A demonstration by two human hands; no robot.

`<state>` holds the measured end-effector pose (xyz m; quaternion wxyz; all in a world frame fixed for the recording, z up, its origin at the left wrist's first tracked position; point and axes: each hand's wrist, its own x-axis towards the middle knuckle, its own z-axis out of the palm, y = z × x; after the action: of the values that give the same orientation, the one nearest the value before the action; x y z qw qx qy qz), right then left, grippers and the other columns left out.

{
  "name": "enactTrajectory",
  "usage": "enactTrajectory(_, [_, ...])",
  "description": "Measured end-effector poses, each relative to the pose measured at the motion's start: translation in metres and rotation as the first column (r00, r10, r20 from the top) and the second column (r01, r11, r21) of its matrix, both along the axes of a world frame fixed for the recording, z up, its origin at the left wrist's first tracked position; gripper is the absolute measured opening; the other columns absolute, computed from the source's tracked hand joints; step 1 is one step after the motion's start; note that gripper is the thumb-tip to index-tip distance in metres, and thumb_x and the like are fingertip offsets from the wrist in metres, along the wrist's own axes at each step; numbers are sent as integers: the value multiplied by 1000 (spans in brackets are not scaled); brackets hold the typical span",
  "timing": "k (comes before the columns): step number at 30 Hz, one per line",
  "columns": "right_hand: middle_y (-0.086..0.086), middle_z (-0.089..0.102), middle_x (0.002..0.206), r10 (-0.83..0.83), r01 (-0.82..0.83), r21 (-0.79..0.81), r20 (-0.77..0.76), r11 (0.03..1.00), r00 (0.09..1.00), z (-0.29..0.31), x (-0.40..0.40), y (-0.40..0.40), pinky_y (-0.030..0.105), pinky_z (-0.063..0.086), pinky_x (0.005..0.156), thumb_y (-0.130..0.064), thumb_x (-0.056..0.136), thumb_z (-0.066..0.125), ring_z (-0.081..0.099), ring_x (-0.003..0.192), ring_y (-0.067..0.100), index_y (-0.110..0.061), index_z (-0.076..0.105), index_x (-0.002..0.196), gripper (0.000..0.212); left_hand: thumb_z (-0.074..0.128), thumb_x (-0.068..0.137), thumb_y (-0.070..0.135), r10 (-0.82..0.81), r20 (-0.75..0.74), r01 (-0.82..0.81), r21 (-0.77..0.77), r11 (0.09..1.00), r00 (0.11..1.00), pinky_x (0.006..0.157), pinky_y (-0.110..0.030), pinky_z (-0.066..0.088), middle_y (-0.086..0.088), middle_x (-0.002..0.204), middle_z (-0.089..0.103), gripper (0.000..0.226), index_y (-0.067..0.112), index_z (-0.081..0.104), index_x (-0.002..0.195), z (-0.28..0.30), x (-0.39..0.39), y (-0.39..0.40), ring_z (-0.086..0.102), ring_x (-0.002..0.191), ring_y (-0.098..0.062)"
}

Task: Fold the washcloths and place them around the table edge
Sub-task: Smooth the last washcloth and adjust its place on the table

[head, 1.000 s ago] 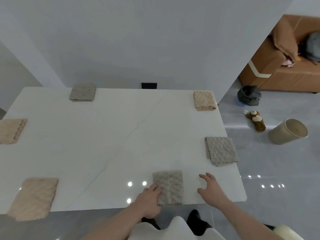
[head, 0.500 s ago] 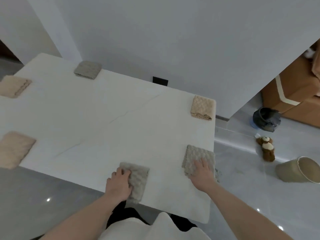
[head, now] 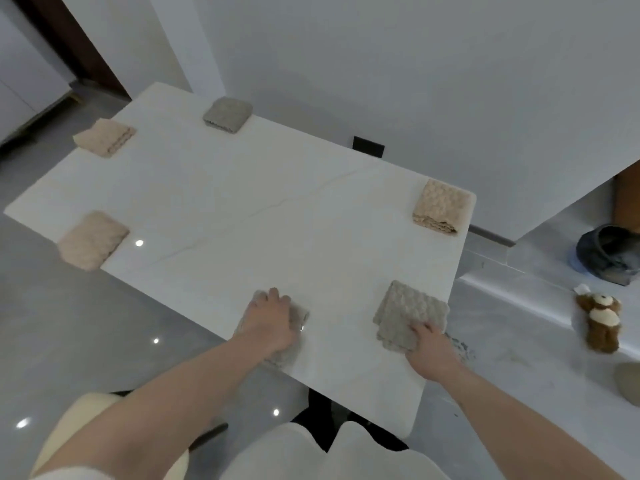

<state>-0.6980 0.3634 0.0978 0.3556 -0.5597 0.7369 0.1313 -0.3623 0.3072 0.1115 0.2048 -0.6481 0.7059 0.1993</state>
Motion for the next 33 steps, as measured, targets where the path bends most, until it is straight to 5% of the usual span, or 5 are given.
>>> enactTrajectory(8, [8, 31, 153, -479, 491, -113, 119, 864, 870, -4, -21, 3, 46, 43, 98, -34, 86, 56, 40, 133, 36, -30, 28, 151, 71, 67, 87, 42, 110, -518, 75, 323, 943, 848, 110, -40, 41, 0, 154, 23, 60, 27, 49, 142, -17, -141, -8, 35, 140, -26])
enactTrajectory(14, [8, 58, 132, -664, 679, 28, 240, 733, 708, -25, -27, 12, 40, 50, 89, -25, 92, 61, 58, 101, 26, -18, 32, 152, 67, 68, 81, 19, 392, -553, -42, 540, 841, 736, 107, -29, 45, -2, 153, 41, 66, 22, 52, 146, -35, -175, -16, 48, 135, -23])
enactTrajectory(19, [5, 66, 99, -718, 745, -17, 250, 667, 649, -25, -23, 17, 32, 52, 62, -14, 91, 60, 64, 76, 22, -10, 52, 135, 45, 59, 83, 14, 351, -567, 11, 537, 843, 745, 104, -27, 47, -3, 140, 56, 65, 20, 51, 147, -35, -176, -15, 57, 125, -21])
enactTrajectory(24, [-2, 60, 87, -645, 656, 27, 213, 754, 733, -21, -23, 20, 28, 45, 57, -20, 92, 61, 58, 71, 13, -8, 52, 131, 43, 63, 81, 15, 267, -549, 46, 490, 870, 792, 107, -26, 46, 1, 141, 56, 61, 21, 58, 141, -44, -166, -15, 57, 126, -19])
enactTrajectory(33, [12, 32, 151, -558, 575, -44, 195, 817, 807, -2, -80, -41, 46, 50, 98, -37, 88, 64, 53, 122, 34, -19, 29, 152, 74, 63, 83, 13, 217, -614, -91, 231, 969, 759, 88, -24, 47, 3, 130, 43, 29, 25, 66, 110, -25, -192, -78, 54, 107, -16])
